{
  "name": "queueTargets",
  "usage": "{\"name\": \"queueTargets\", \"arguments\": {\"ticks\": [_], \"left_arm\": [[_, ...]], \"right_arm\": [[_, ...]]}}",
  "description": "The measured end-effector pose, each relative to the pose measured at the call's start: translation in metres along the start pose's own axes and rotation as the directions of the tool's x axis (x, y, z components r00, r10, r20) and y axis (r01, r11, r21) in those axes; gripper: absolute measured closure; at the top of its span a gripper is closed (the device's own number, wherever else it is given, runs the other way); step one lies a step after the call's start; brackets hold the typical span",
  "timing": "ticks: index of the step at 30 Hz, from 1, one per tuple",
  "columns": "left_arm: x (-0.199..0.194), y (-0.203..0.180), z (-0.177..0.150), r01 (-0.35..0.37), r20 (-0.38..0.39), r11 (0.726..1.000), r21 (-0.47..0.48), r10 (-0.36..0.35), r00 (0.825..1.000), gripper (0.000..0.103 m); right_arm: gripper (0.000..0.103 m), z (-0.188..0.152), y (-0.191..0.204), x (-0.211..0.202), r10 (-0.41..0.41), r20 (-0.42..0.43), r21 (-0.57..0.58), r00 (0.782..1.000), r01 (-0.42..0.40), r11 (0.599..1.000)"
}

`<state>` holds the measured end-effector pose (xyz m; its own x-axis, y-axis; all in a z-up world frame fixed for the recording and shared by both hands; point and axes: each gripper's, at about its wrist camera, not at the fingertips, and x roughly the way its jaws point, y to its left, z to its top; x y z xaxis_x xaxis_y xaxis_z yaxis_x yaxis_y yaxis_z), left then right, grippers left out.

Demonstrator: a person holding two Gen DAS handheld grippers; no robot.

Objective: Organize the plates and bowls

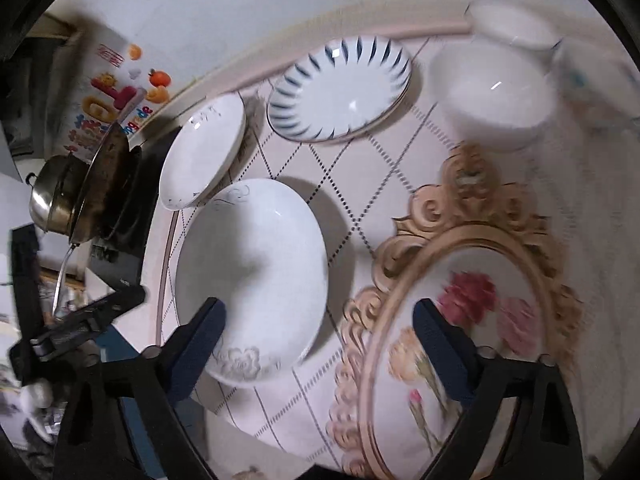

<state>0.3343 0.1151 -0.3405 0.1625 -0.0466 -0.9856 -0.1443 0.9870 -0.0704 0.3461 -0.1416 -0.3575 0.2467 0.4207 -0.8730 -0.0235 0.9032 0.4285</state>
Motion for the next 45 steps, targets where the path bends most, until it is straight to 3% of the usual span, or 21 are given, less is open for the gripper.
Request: {"name": "queueTargets", "arguments": {"ticks": [3, 7, 11, 14, 22, 29, 45], "left_arm": [[0.018, 0.004, 0.008, 0.014, -0.045, 1.000, -0.005, -0.015, 0.999, 0.039], [0.030, 0.007, 0.012, 0.051, -0.075, 0.999, -0.015, -0.052, 0.996, 0.062], [0.030, 0.006, 0.010, 0.068, -0.070, 0.998, -0.014, -0.068, 0.995, 0.069], [0.028, 0.004, 0.008, 0.054, -0.064, 0.998, -0.010, -0.055, 0.996, 0.069], [0.026, -0.013, 0.005, 0.042, -0.050, 0.999, 0.007, -0.041, 0.998, 0.069], [0.000, -0.042, 0.002, 0.080, -0.030, 0.995, 0.058, -0.078, 0.997, 0.069], [0.009, -0.147, -0.008, 0.163, -0.078, 0.961, 0.222, -0.149, 0.986, 0.069]], "right_arm": [[0.024, 0.013, -0.006, 0.030, 0.029, -0.058, 0.008, 0.998, -0.029, 1.000], [0.048, 0.025, -0.009, 0.065, 0.094, -0.124, 0.016, 0.988, -0.093, 0.996], [0.077, 0.031, -0.007, 0.085, 0.141, -0.159, 0.020, 0.977, -0.140, 0.990], [0.083, 0.030, -0.003, 0.089, 0.146, -0.166, 0.007, 0.975, -0.147, 0.989], [0.084, 0.028, -0.005, 0.083, 0.135, -0.164, -0.019, 0.977, -0.140, 0.990], [0.084, 0.029, -0.020, 0.054, 0.133, -0.141, -0.016, 0.981, -0.137, 0.990], [0.084, -0.003, -0.127, -0.024, 0.058, -0.074, 0.133, 0.996, -0.048, 0.990]]}}
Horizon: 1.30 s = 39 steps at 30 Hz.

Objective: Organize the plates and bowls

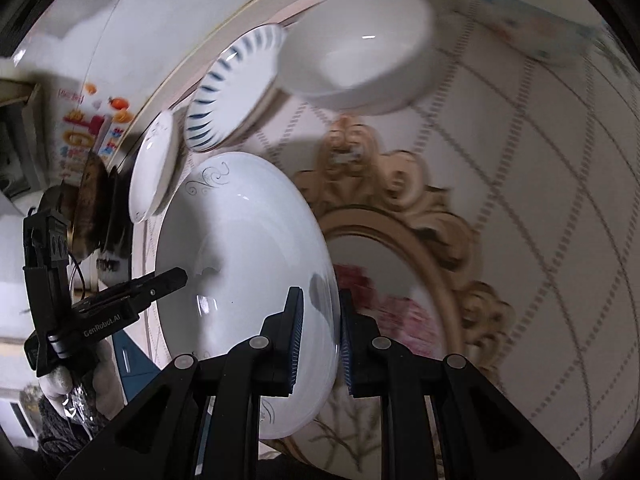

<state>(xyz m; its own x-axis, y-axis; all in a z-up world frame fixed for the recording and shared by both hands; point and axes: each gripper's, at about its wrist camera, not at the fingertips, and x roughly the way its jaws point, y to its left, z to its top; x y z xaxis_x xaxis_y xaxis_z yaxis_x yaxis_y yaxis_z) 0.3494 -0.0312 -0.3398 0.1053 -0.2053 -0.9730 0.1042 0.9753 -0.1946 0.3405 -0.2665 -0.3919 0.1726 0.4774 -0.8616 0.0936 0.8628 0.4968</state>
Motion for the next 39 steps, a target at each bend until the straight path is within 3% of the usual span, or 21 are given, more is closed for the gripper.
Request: {"name": "queueTargets", "arguments": {"ticks": [15, 33, 39], "left_arm": [[0.028, -0.024, 0.007, -0.023, -0.055, 0.999, 0.049, 0.026, 0.998, 0.069], [0.038, -0.040, 0.017, -0.074, -0.039, 0.996, 0.043, 0.076, 0.996, 0.069], [0.029, -0.036, 0.019, -0.056, -0.033, 0.998, 0.024, 0.057, 0.998, 0.069]], "right_arm": [[0.084, -0.008, -0.052, -0.020, -0.027, 0.010, 0.065, 1.000, 0.026, 0.998], [0.084, 0.000, -0.048, -0.004, -0.013, -0.044, 0.056, 0.999, 0.015, 0.998], [0.084, 0.003, -0.052, -0.003, 0.017, -0.068, 0.081, 0.998, -0.011, 0.997]]}}
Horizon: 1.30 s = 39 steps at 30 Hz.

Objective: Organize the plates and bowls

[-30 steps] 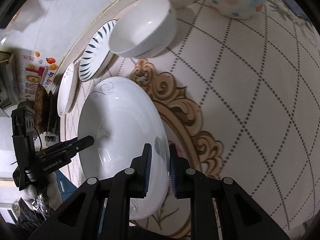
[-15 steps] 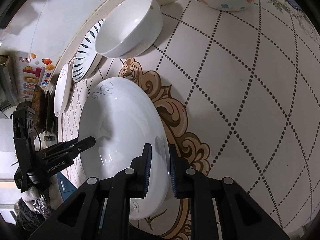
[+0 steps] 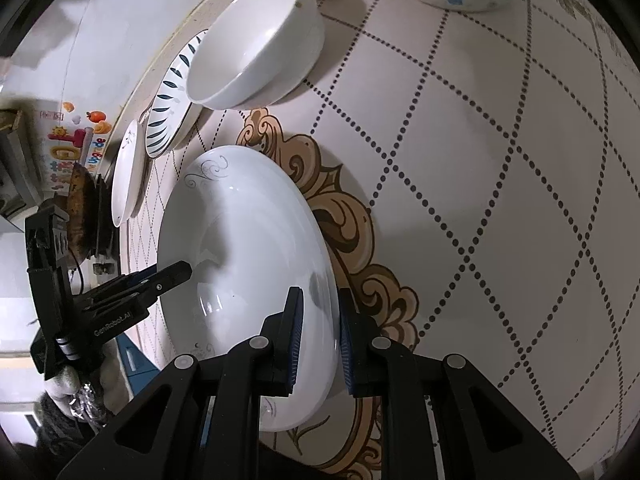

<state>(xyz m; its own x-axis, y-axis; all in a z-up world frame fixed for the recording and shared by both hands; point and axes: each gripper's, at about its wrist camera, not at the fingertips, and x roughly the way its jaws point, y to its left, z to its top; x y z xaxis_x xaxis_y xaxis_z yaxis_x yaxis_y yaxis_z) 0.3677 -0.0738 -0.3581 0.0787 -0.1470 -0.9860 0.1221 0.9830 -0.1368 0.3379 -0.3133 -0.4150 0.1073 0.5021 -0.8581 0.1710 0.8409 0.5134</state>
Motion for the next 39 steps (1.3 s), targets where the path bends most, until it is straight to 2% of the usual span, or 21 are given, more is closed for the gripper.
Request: {"name": "queueTargets", "arguments": {"ticks": [3, 5, 6, 8, 11, 13, 15, 16, 21, 25, 28, 31, 36, 37, 39], "left_arm": [[-0.032, 0.015, 0.003, 0.006, 0.057, 1.000, -0.022, -0.005, 0.998, 0.068], [-0.061, 0.032, 0.006, 0.021, 0.122, 0.998, -0.060, -0.013, 0.992, 0.068], [-0.075, 0.042, 0.009, 0.022, 0.157, 0.996, -0.081, -0.009, 0.988, 0.064], [-0.099, 0.067, 0.018, 0.005, 0.222, 0.993, -0.118, 0.022, 0.975, 0.055], [-0.116, 0.114, 0.032, -0.051, 0.269, 0.983, -0.175, 0.098, 0.958, 0.054], [-0.118, 0.149, 0.042, -0.059, 0.258, 0.975, -0.213, 0.114, 0.959, 0.054], [-0.119, 0.192, 0.056, -0.064, 0.249, 0.964, -0.260, 0.131, 0.960, 0.054], [-0.120, 0.201, 0.060, -0.071, 0.243, 0.959, -0.274, 0.141, 0.960, 0.054], [-0.102, 0.277, 0.087, -0.123, 0.199, 0.942, -0.313, 0.191, 0.961, 0.054], [-0.079, 0.316, 0.105, -0.146, 0.148, 0.941, -0.305, 0.198, 0.969, 0.054], [-0.062, 0.332, 0.115, -0.151, 0.114, 0.943, -0.298, 0.192, 0.975, 0.054], [-0.045, 0.335, 0.124, -0.182, 0.093, 0.949, -0.257, 0.211, 0.973, 0.054], [-0.031, 0.336, 0.134, -0.173, 0.093, 0.959, -0.226, 0.198, 0.976, 0.055], [-0.032, 0.335, 0.134, -0.163, 0.109, 0.962, -0.220, 0.190, 0.976, 0.065], [-0.033, 0.334, 0.134, -0.152, 0.116, 0.966, -0.208, 0.179, 0.977, 0.078]], "right_arm": [[0.080, 0.002, -0.003, -0.017, 0.011, 0.021, 0.052, 1.000, -0.012, 0.999], [0.067, 0.002, 0.001, -0.037, 0.021, 0.074, 0.061, 0.997, -0.025, 0.998], [0.062, 0.002, 0.006, -0.049, 0.025, 0.107, 0.057, 0.994, -0.031, 0.998], [0.048, 0.004, 0.024, -0.067, 0.035, 0.163, 0.035, 0.986, -0.041, 0.999], [0.046, 0.014, 0.060, -0.067, 0.095, 0.177, -0.011, 0.980, -0.095, 0.995], [0.046, 0.025, 0.093, -0.051, 0.156, 0.153, -0.041, 0.976, -0.151, 0.988], [0.046, 0.034, 0.126, -0.027, 0.180, 0.118, -0.066, 0.977, -0.173, 0.983], [0.046, 0.040, 0.147, -0.013, 0.188, 0.105, -0.079, 0.976, -0.181, 0.980], [0.046, 0.072, 0.239, 0.062, 0.202, 0.049, -0.109, 0.978, -0.196, 0.974], [0.046, 0.101, 0.275, 0.108, 0.199, 0.034, -0.088, 0.979, -0.195, 0.977], [0.047, 0.123, 0.298, 0.140, 0.159, 0.032, -0.081, 0.987, -0.156, 0.984], [0.059, 0.143, 0.311, 0.164, 0.121, 0.035, -0.091, 0.992, -0.117, 0.989], [0.071, 0.165, 0.317, 0.192, 0.075, 0.037, -0.067, 0.996, -0.073, 0.995], [0.074, 0.166, 0.316, 0.194, 0.068, 0.039, -0.068, 0.997, -0.065, 0.996], [0.085, 0.171, 0.315, 0.200, 0.039, 0.049, -0.077, 0.998, -0.035, 0.996]]}}
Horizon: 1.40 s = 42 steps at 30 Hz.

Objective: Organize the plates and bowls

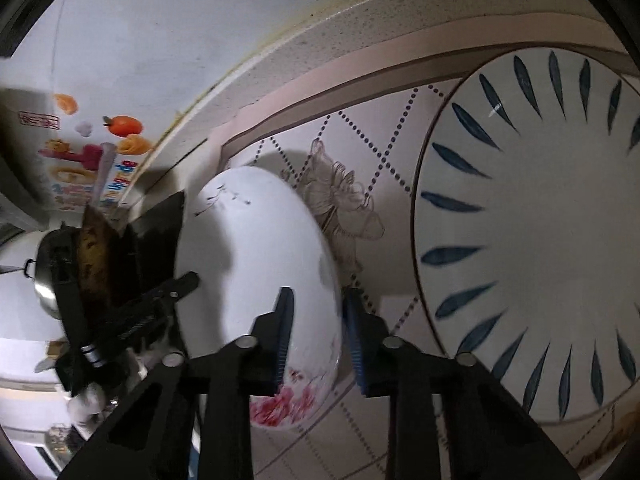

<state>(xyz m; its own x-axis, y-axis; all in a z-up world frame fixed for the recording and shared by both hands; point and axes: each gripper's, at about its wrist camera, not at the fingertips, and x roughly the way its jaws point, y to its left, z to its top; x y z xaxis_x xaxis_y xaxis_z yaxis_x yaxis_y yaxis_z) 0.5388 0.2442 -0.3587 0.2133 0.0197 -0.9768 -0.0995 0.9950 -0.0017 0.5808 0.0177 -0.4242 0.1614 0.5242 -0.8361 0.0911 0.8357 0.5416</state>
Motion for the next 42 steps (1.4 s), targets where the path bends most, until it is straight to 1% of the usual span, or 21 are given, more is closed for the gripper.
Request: {"name": "queueTargets", "arguments": {"ticks": [2, 5, 6, 12, 16, 22, 24, 26, 29, 32, 36, 37, 42], "left_arm": [[0.001, -0.002, 0.003, 0.014, 0.002, 1.000, 0.021, -0.014, 1.000, 0.081], [0.002, -0.009, 0.000, -0.019, 0.016, 0.998, 0.056, 0.018, 1.000, 0.081], [0.001, -0.009, -0.001, -0.020, 0.018, 0.998, 0.057, 0.019, 1.000, 0.081], [-0.005, -0.001, -0.006, 0.012, 0.009, 1.000, 0.026, -0.012, 1.000, 0.082], [-0.008, 0.006, -0.008, 0.048, 0.003, 0.999, 0.004, -0.048, 0.999, 0.082], [-0.018, 0.008, -0.014, 0.071, -0.002, 0.997, -0.010, -0.071, 0.997, 0.082], [-0.023, 0.003, -0.017, 0.069, -0.001, 0.998, -0.005, -0.069, 0.998, 0.082], [-0.033, -0.014, -0.018, 0.064, 0.002, 0.998, 0.002, -0.064, 0.998, 0.082], [-0.039, -0.022, -0.020, 0.066, 0.004, 0.998, 0.009, -0.066, 0.998, 0.082], [-0.048, -0.035, -0.031, 0.077, 0.006, 0.997, 0.014, -0.077, 0.997, 0.082], [-0.069, -0.052, -0.041, 0.092, 0.016, 0.995, 0.028, -0.093, 0.996, 0.082], [-0.072, -0.059, -0.041, 0.097, 0.020, 0.995, 0.034, -0.098, 0.995, 0.082], [-0.095, -0.097, -0.064, 0.125, 0.048, 0.989, 0.080, -0.129, 0.991, 0.082]], "right_arm": [[0.089, 0.001, -0.002, 0.004, -0.009, 0.005, -0.003, 1.000, 0.009, 1.000], [0.090, 0.001, -0.008, 0.001, -0.008, 0.011, 0.002, 1.000, 0.008, 1.000], [0.090, 0.001, -0.007, 0.001, -0.011, 0.010, 0.000, 1.000, 0.011, 1.000], [0.090, 0.000, -0.005, 0.000, -0.025, 0.006, -0.019, 1.000, 0.025, 1.000], [0.090, -0.001, -0.004, 0.000, -0.036, -0.002, -0.022, 0.999, 0.036, 0.999], [0.090, -0.005, -0.009, -0.008, -0.015, -0.010, -0.004, 1.000, 0.015, 1.000], [0.090, -0.007, -0.010, -0.013, -0.018, -0.020, 0.005, 1.000, 0.018, 1.000], [0.090, -0.010, -0.012, -0.020, -0.019, -0.037, 0.013, 0.999, 0.020, 1.000], [0.090, -0.015, -0.013, -0.033, -0.020, -0.050, 0.013, 0.999, 0.020, 1.000], [0.090, -0.020, -0.019, -0.051, -0.013, -0.052, 0.018, 0.999, 0.014, 1.000], [0.090, -0.030, -0.030, -0.077, 0.004, -0.035, 0.028, 0.999, -0.003, 1.000], [0.090, -0.033, -0.034, -0.085, 0.007, -0.027, 0.032, 1.000, -0.007, 0.999], [0.090, -0.051, -0.059, -0.125, 0.018, 0.006, 0.041, 1.000, -0.018, 0.999]]}}
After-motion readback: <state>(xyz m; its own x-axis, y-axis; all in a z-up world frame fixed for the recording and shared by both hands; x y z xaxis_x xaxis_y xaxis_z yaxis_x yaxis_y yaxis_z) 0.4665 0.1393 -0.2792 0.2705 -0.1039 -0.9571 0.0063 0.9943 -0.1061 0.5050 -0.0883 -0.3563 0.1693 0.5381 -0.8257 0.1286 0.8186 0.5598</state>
